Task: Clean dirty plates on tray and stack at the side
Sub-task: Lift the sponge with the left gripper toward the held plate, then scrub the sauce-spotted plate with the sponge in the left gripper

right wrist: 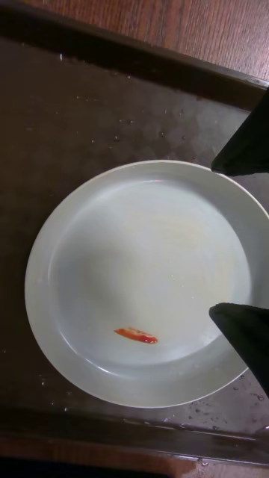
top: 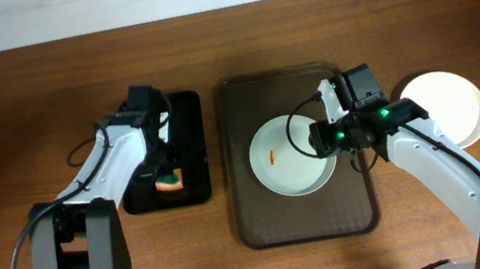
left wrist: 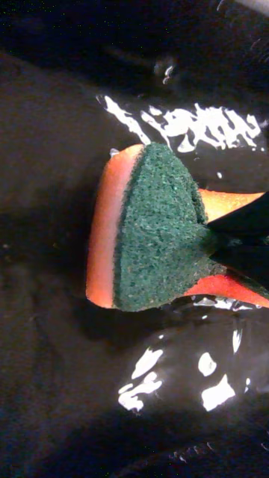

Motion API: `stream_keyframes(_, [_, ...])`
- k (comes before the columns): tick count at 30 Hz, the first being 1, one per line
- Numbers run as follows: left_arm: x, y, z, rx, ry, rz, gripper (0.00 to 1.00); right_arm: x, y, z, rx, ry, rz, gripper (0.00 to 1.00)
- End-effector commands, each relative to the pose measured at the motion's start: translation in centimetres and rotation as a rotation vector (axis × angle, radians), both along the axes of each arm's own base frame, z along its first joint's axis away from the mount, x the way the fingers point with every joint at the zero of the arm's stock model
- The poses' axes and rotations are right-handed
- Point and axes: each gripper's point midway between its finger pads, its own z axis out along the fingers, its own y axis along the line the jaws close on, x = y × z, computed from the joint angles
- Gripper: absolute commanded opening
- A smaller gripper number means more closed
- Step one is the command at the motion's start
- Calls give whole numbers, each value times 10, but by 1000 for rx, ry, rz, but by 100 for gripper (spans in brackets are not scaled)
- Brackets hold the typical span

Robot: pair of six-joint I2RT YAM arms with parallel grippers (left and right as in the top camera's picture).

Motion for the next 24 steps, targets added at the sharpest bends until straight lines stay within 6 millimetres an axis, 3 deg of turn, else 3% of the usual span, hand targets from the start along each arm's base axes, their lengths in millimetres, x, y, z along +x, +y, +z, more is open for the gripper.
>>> stream_keyframes(1, [28, -12, 41, -36, -69, -12, 0, 8, -15, 4, -50, -9, -110, 56])
stream_keyframes(4, [38, -34, 68, -141, -92, -34, 0, 7, -26, -12, -74, 48, -189, 53])
stream_keyframes(7, [44, -66, 88, -282, -113, -38, 0, 8, -36, -37, -5, 142, -249, 33])
stream_keyframes(10, [44, -99, 92, -329, -134, -37, 0, 11, -42, -55, 28, 190, -245, 28])
stream_keyframes(12, [43, -131, 97, -363, -159, -60, 0, 8, -25, -66, 76, 207, -103, 28])
stream_keyframes(14, [41, -155, 101, -388, -185, -88, 0, 5, -26, -77, 68, 240, -104, 27])
stream_keyframes(16, [34, -180, 103, -408, -192, -112, 0, 5, -29, -86, 66, 258, -114, 16])
stream_keyframes(19, [22, -208, 92, -418, -166, -146, 0, 5, -29, -88, 67, 263, -118, 15])
stream_keyframes(24, [-6, -247, 35, -384, -31, -155, 0, 5, -29, -88, 76, 273, -150, 12])
